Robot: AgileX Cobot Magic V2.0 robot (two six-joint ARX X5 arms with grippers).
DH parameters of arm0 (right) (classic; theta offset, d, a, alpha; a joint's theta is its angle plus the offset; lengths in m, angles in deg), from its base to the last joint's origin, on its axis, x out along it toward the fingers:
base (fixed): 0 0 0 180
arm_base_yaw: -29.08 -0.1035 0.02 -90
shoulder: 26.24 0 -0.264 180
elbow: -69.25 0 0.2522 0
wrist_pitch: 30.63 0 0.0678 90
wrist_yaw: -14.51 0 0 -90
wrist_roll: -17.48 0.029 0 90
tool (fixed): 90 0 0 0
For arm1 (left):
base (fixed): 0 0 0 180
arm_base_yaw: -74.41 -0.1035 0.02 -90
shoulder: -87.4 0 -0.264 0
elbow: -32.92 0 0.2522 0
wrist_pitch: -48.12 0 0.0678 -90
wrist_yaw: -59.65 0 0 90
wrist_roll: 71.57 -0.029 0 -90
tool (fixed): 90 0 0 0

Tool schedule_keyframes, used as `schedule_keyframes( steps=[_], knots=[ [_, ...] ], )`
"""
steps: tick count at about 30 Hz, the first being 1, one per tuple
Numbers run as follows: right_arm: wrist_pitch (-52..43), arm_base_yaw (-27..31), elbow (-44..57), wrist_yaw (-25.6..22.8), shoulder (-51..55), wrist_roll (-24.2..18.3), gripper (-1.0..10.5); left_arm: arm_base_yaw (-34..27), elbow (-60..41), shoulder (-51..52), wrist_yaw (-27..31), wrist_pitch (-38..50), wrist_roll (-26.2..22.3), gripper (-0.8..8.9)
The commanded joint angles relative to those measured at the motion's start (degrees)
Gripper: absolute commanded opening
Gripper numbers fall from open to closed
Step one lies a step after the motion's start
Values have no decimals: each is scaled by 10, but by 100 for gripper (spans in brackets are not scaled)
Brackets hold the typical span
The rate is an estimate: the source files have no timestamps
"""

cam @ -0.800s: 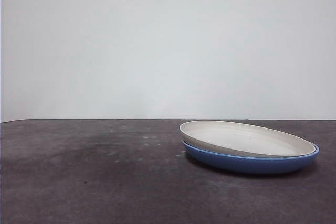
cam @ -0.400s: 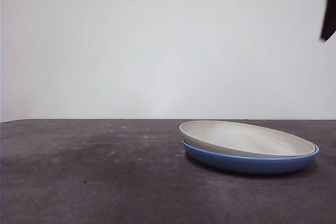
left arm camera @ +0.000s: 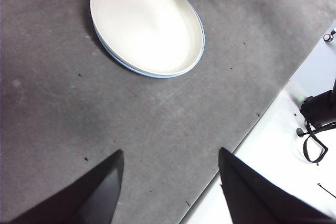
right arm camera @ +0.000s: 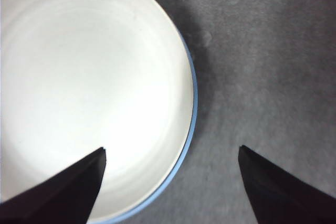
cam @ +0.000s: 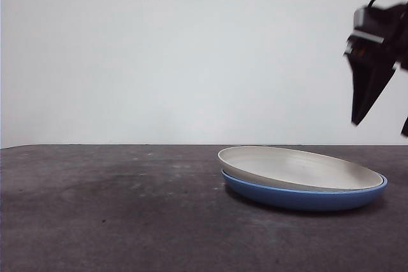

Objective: Pick up the white plate, put it on the blue plate, put it on desk

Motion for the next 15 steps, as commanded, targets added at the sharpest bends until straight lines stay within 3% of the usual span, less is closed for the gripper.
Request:
schedule_keyframes(
  steps=[1, 12, 15],
  knots=[
    [-17, 2, -10, 0, -36, 3, 403, 3, 6, -2, -4, 7, -7, 288],
    [-73, 1, -10, 2, -128, 4, 394, 3, 6, -2, -4, 7, -7, 288],
    [-81, 1, -10, 5, -139, 4, 279, 3, 6, -2, -4, 7, -7, 288]
  ],
)
